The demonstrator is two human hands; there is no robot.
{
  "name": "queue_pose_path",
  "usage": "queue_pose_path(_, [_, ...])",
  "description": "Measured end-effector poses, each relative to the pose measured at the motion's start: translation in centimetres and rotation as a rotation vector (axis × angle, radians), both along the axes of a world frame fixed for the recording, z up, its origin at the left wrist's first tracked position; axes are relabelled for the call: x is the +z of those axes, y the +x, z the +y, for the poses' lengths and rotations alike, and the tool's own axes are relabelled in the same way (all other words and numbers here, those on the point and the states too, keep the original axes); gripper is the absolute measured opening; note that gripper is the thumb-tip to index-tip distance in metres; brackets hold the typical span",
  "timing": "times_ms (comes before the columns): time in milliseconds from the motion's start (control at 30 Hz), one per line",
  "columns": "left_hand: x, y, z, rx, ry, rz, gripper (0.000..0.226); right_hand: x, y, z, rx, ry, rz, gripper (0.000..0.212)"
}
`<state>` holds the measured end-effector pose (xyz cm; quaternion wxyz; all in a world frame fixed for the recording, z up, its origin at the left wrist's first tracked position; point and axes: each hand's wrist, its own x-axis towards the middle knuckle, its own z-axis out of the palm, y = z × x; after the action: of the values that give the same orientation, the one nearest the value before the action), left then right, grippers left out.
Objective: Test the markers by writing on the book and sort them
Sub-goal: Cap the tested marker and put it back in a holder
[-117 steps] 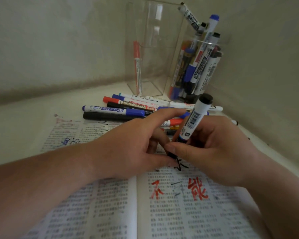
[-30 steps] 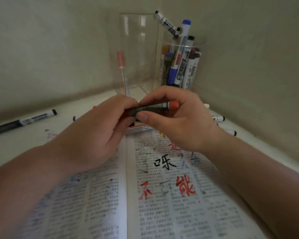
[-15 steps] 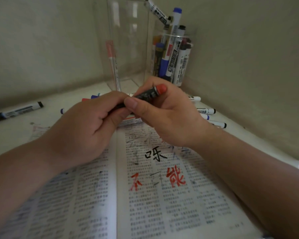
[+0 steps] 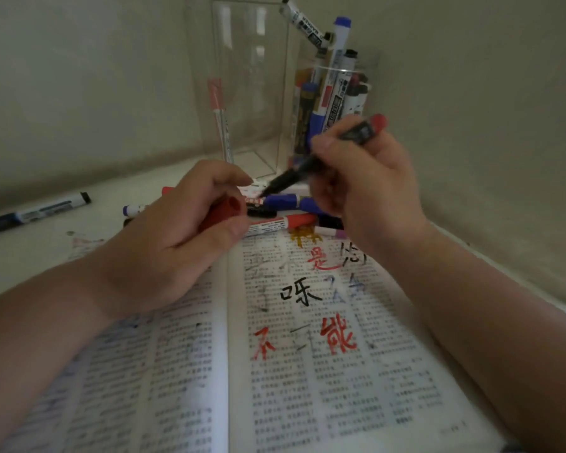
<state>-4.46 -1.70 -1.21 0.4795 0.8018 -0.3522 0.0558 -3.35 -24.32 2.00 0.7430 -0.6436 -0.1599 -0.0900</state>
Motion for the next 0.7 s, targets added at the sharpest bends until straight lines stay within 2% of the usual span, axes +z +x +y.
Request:
queue_pose_path(67, [-0.1, 0.1, 0.1, 0.009, 0.06, 0.01, 0.032, 0.2, 0.7, -1.2, -0.081, 0.149, 0.093, 0.014])
queue_pose_path(133, [-0.2, 0.1, 0.1, 0.036, 0.111, -0.01, 0.032, 0.4, 1.2, -2.2, -0.081, 0.167, 0.159, 0.012])
queue_pose_path(233, [0.1, -0.2, -0.2, 0.049, 0.14, -0.018, 0.037, 1.5, 1.2, -3.4, 0.052, 0.052, 0.189, 0.028])
queue_pose_path(333, [0.7, -0.5, -0.2, 0.092, 0.177, -0.037, 0.038, 2.3, -0.3, -4.4, 0.15, -0.076, 0.213, 0.019])
queue_pose_path(400, [1.0, -0.6, -0.2, 0.111, 0.179, -0.059, 0.032, 1.9, -1.8, -5.0, 0.145, -0.142, 0.207, 0.006])
queue_pose_path(467, [1.1, -0.6, -0.3, 0.11, 0.193, -0.087, 0.023, 0.6, -3.7, -5.5, 0.113, -0.159, 0.237, 0.009])
queue_pose_path(700, [0.6, -0.3, -0.2, -0.002, 0.232, -0.218, 0.014, -3.0, -8.2, -7.4, -0.033, -0.228, 0.337, 0.009])
